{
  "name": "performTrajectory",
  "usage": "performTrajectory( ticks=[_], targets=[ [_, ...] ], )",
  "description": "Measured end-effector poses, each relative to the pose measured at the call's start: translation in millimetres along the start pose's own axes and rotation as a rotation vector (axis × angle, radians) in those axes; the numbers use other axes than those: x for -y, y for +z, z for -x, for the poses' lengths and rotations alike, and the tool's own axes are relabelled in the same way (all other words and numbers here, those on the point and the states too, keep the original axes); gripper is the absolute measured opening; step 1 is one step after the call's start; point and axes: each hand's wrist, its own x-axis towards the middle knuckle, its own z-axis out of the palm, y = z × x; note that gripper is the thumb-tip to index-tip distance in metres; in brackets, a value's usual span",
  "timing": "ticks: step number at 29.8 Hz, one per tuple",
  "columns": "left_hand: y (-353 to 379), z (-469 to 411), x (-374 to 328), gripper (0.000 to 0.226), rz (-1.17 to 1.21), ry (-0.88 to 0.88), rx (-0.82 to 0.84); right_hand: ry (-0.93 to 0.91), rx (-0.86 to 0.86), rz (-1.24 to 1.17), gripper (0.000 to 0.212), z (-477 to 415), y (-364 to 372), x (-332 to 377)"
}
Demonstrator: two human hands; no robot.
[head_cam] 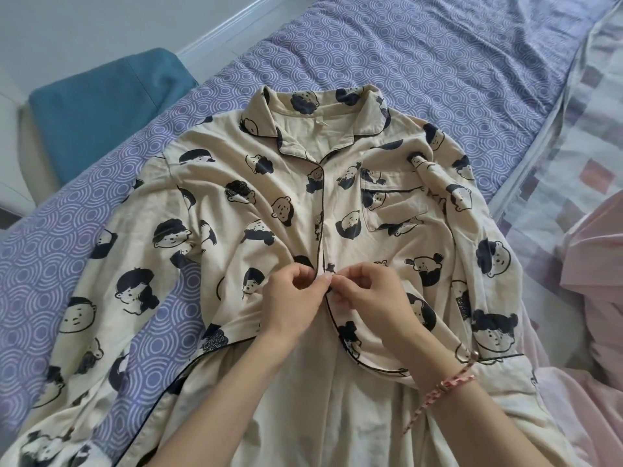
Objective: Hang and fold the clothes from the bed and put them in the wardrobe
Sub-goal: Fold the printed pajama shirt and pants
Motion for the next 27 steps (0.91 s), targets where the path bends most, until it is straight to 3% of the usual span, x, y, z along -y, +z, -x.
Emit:
performTrajectory(
  ticks=[3,11,13,17,23,27],
  targets=[
    [-1,4,0,0.017,0.152,-0.04,0.026,-0.039,-0.015,-0.003,0.007,4,3,-2],
    [-4,15,-4,0.022,0.143,0.006,-0.018,-0.095,-0.081,0.012,0.009,7,7,-3],
    [-5,11,-1,0.024,0.216,-0.1,0.007,-0.1,-0.078,0.006,0.012,7,8,-3],
    [-12,3,-2,0.014,0.586,-0.394,0.251,-0.095,-0.048,-0.028,0.016,4,6,-3],
    [-12,1,0,0.014,0.431,-0.298,0.286,-0.051,-0.037,-0.07,0.017,3,8,-9],
    [-7,-1,8,0.017,-0.03,0.003,0.186,-0.039,-0.079,0.01,0.019,3,13,-15]
  ],
)
